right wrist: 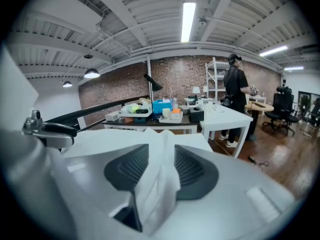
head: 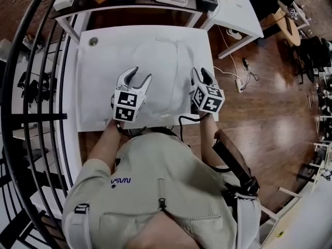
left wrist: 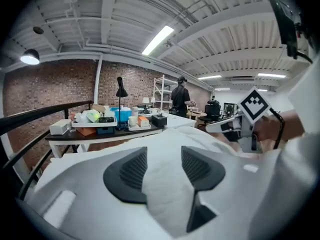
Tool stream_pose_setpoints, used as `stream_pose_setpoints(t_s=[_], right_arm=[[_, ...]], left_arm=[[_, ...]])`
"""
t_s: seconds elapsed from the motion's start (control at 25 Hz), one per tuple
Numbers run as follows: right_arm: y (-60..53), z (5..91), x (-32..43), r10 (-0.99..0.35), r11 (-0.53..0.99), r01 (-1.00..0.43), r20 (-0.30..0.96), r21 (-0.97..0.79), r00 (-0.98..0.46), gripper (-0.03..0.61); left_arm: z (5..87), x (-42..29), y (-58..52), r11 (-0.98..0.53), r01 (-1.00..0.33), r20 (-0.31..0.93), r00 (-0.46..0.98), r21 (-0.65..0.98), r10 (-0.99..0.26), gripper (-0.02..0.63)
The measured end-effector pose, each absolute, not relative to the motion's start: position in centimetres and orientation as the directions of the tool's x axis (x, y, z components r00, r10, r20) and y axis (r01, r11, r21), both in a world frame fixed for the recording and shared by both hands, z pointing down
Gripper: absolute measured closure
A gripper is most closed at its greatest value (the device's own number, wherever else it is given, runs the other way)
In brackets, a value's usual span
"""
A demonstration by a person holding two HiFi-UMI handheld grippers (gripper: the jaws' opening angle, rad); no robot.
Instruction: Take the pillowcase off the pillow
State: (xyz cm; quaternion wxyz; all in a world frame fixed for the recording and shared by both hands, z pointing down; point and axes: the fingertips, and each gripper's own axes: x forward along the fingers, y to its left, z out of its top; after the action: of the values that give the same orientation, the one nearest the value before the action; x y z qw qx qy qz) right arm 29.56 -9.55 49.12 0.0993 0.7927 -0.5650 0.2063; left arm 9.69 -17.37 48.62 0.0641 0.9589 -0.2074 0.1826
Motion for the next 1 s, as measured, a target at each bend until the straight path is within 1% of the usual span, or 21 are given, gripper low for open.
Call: stream_pose_setpoints(t_s=[0.16,0.32,0.44,0.6,0.68,0.84,1.0], right_arm=[[-6.7,49.0,26.7,-0.852,-0.352,-0.933,0.435,-0.066,0.291,0.417],[-3.3,49.7,23.9,-0.856,-0.333,-0.942,0.436,-0.052,0.278,0.417],[-1.1,51.4,21.9,-0.852,-0.309,-0.949,0.460,-0.060,0.248,0.417],[1.3,53.7,20.7,-0.838,-0.272,-0.959,0.508,-0.077,0.197,0.417],[2.4,55.1,20.2,-0.828,-0.242,-0.966,0.538,-0.086,0.159,0.397],[3.4,58.2,18.5,-0.794,-0.171,-0.981,0.602,-0.096,0.079,0.365],[1.9,60.8,17.6,-0.771,-0.139,-0.985,0.635,-0.101,0.044,0.360]], left_arm=[[49.7,9.6,-13.3,-0.940,-0.339,0.401,0.865,0.027,-0.301,0.387],[50.6,8.6,-10.3,-0.945,-0.328,0.422,0.859,0.017,-0.290,0.385],[51.5,7.8,-8.4,-0.942,-0.336,0.458,0.838,0.006,-0.296,0.376],[53.0,7.7,-6.1,-0.932,-0.363,0.510,0.801,-0.005,-0.315,0.342],[54.3,7.7,-5.4,-0.924,-0.381,0.535,0.776,-0.026,-0.335,0.326],[57.7,7.5,-5.1,-0.913,-0.393,0.585,0.716,-0.113,-0.381,0.305],[60.0,8.2,-5.7,-0.906,-0.376,0.608,0.679,-0.194,-0.412,0.295]])
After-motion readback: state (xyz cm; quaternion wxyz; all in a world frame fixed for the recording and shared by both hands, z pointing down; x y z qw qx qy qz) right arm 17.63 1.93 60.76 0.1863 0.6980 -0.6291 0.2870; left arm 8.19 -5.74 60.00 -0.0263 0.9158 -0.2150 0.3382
